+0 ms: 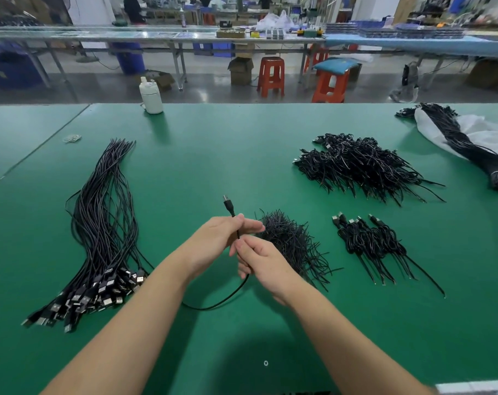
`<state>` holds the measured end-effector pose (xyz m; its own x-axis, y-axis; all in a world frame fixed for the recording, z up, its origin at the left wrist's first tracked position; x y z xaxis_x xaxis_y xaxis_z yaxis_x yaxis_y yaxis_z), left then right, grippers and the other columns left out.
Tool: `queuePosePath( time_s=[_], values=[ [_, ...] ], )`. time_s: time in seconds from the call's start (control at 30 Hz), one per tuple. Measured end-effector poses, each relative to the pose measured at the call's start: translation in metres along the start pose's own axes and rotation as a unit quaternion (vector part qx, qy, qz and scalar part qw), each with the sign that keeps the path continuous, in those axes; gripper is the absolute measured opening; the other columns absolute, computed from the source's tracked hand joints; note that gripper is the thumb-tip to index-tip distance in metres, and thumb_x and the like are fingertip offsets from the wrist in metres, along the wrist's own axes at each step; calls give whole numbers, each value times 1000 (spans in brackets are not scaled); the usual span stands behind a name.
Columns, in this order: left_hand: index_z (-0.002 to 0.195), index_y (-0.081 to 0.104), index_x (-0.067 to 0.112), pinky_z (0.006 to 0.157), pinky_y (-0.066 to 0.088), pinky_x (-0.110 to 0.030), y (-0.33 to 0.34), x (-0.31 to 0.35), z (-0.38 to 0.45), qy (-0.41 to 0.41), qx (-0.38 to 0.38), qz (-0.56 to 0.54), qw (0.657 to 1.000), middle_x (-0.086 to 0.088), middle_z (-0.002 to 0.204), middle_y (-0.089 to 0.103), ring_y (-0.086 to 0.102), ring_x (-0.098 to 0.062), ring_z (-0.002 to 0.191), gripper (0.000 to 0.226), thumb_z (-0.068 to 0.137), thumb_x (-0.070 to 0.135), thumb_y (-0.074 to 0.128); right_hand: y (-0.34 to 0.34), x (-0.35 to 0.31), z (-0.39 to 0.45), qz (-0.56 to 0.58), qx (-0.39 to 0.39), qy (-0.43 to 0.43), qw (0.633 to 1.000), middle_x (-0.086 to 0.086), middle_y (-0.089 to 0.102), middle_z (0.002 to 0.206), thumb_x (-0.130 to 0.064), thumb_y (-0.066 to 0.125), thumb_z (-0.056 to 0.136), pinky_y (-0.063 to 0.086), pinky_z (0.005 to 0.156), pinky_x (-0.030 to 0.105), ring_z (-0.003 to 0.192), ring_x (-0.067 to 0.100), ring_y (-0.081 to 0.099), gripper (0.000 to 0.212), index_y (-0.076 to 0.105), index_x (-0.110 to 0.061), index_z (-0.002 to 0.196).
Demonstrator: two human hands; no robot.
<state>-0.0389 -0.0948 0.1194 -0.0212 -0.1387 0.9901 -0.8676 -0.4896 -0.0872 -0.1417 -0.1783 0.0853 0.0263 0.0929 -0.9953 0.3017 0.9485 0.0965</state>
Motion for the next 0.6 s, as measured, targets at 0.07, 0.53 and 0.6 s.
queuePosePath(
  time_s=[0.07,0.53,0.6],
  values=[
    [112,71,9,79,47,-32,2,3,-1,19,-7,0,1000,-3,118,72,62,-31,98,44,104,35,37,2,7,-1,49,-3,34,998,-7,29,56,-16,41,107,37,55,25,51,10,29,31,59,-12,82],
    [104,69,-3,48,55,-27,-7,11,-19,-136,-262,-42,954,-26,97,72,74,-31,72,43,102,28,39,-23,8,13,192,14,142,971,-7,24,53,-28,43,104,19,42,20,45,8,19,36,50,-15,71],
    [109,64,-7,59,58,-31,-3,-5,-18,-191,-222,25,956,-27,99,72,73,-35,81,44,107,26,35,-25,1,14,129,-6,142,981,-7,22,55,-29,42,105,14,45,22,48,9,15,37,48,-16,71]
  ],
)
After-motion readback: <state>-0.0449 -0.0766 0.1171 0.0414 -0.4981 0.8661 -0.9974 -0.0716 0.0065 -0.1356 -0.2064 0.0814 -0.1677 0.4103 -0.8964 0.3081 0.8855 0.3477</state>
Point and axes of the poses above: each hand's wrist, its own z-axis towards the middle knuckle, its own y-axis out of the palm, x = y × z, the point moved 2 cm from there along z, towards the middle knuckle
